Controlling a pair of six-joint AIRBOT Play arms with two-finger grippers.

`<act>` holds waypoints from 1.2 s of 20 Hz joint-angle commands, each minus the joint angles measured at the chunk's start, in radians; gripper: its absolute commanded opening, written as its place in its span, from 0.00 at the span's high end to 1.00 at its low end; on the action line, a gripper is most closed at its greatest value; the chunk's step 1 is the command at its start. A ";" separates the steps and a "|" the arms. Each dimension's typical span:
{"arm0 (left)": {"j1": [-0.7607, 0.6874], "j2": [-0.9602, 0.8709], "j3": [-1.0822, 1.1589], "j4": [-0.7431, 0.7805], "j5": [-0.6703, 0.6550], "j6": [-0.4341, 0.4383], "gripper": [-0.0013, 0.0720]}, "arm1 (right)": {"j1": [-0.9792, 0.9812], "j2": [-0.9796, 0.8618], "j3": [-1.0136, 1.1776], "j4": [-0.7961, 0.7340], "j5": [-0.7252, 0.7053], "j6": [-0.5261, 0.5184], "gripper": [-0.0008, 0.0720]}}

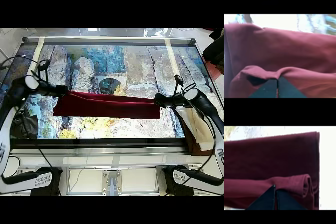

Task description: Fold the shirts.

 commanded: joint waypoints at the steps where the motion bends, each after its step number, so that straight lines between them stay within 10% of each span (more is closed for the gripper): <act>1: -0.021 -0.170 0.067 0.078 0.038 -0.015 0.97 | 0.004 -0.116 0.062 -0.002 -0.109 0.000 0.97; 8: -0.021 -0.238 0.067 0.074 0.210 -0.059 0.91 | 0.001 -0.165 0.099 -0.011 -0.141 0.000 0.89; 11: -0.021 -0.214 0.067 0.022 0.228 -0.079 0.14 | -0.010 -0.147 0.126 -0.013 -0.092 0.010 0.37; 18: -0.026 0.022 0.067 0.013 0.227 -0.078 0.13 | -0.155 -0.032 0.285 -0.194 0.322 0.007 0.36; 24: -0.089 0.093 0.067 0.013 0.227 -0.075 0.13 | -0.332 -0.108 0.058 0.132 0.299 -0.081 0.33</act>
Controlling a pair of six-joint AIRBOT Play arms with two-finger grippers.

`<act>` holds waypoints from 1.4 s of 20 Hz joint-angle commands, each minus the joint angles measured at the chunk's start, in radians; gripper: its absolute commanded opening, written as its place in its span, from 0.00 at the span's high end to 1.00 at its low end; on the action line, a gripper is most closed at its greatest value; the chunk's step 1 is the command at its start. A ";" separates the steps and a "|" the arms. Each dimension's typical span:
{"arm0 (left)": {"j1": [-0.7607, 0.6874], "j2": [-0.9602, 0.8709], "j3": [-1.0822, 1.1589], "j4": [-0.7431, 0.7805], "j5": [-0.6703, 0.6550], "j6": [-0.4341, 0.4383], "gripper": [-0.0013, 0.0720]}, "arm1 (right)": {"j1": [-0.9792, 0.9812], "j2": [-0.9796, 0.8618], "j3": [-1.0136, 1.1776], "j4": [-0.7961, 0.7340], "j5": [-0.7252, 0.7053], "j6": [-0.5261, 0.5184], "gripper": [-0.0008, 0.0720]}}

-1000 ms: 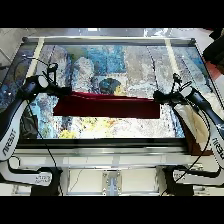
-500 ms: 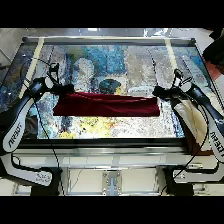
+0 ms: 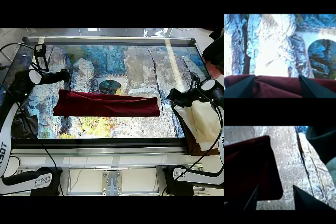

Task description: Fold the shirts.

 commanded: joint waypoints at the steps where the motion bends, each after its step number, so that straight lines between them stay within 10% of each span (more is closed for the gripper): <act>1: -0.037 0.027 0.000 0.000 0.000 0.001 0.13 | -0.106 -0.066 -0.084 0.214 0.046 -0.121 0.33; 5: -0.071 0.027 0.000 0.000 0.001 0.001 0.13 | -0.148 -0.191 -0.082 0.493 0.039 -0.332 0.31; 16: -0.090 0.024 0.000 -0.001 0.000 0.000 0.14 | 0.021 -0.320 -0.049 0.504 -0.019 -0.351 0.33; 17: -0.090 0.019 0.000 -0.004 0.000 0.000 0.14 | 0.037 -0.320 -0.049 0.507 -0.018 -0.351 0.38; 19: -0.090 0.000 -0.001 -0.012 -0.001 0.000 0.17 | 0.062 -0.320 -0.029 0.513 0.015 -0.351 0.85; 22: -0.091 -0.053 -0.001 -0.129 -0.010 0.000 0.95 | 0.076 -0.298 0.054 0.539 0.150 -0.356 0.97; 28: -0.257 -0.229 -0.001 -0.223 -0.055 0.032 0.97 | 0.080 -0.106 0.212 0.543 0.279 -0.237 0.97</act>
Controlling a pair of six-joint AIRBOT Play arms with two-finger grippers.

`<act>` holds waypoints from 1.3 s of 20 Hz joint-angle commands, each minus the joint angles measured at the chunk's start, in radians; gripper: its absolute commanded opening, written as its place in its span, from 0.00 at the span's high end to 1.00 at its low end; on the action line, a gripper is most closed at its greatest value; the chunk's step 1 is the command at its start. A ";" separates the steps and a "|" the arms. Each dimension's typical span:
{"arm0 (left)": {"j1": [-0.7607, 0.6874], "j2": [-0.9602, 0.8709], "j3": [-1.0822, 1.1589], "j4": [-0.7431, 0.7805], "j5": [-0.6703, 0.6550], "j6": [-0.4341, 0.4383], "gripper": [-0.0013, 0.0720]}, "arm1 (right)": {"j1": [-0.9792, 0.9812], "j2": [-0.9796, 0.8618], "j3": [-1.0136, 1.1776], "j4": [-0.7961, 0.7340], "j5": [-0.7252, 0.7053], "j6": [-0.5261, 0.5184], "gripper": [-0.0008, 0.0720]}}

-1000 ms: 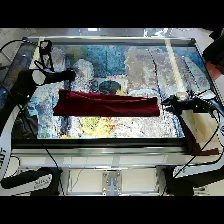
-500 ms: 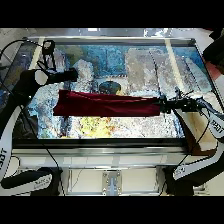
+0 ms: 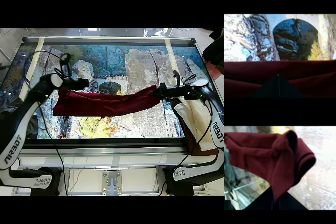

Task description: Fold the shirts.

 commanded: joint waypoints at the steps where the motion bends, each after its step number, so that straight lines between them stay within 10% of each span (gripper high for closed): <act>1: -0.134 -0.109 0.000 -0.051 -0.024 0.063 0.97 | 0.014 0.096 0.097 -0.005 0.085 0.098 0.97; 12: -0.313 -0.243 0.007 -0.285 0.076 0.233 0.97 | 0.389 0.105 0.348 -0.175 0.037 0.274 0.97; 24: 0.424 0.248 0.024 -0.060 -0.331 0.236 0.97 | 0.929 -0.214 0.530 -0.068 -0.608 0.344 0.97; 25: 0.455 0.265 0.024 -0.060 -0.347 0.236 0.97 | 0.975 -0.253 0.569 -0.070 -0.663 0.343 0.94; 26: 0.478 0.277 0.024 -0.060 -0.365 0.236 0.97 | 1.010 -0.282 0.601 -0.080 -0.726 0.342 0.60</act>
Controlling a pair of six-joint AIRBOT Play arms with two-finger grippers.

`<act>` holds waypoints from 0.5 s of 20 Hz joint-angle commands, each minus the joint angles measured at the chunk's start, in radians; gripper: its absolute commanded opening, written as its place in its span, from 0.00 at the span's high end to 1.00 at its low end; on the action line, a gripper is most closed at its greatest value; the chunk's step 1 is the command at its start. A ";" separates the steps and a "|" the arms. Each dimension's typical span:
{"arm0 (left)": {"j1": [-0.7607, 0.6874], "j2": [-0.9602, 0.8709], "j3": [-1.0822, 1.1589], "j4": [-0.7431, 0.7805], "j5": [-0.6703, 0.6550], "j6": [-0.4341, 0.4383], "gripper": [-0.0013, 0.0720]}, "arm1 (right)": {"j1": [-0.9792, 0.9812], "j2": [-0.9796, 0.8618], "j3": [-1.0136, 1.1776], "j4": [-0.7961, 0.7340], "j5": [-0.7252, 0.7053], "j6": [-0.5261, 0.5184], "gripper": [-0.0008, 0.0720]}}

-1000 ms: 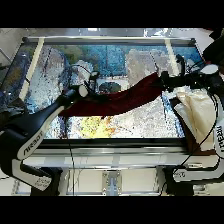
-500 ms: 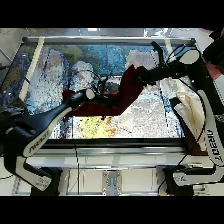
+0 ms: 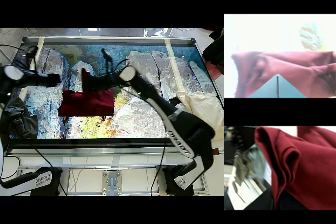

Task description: Fold the shirts.

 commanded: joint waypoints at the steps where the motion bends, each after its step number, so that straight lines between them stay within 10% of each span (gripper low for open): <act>1: 0.123 0.073 0.001 0.009 -0.088 0.002 0.97 | 0.142 -0.112 0.102 0.026 -0.270 0.000 0.17; 5: 0.127 0.074 -0.001 0.009 -0.119 0.009 0.97 | 0.088 -0.114 0.176 -0.054 -0.164 0.000 0.04; 10: 0.126 0.074 -0.001 0.009 -0.118 0.009 0.97 | -0.220 -0.103 0.267 -0.606 0.645 0.089 0.23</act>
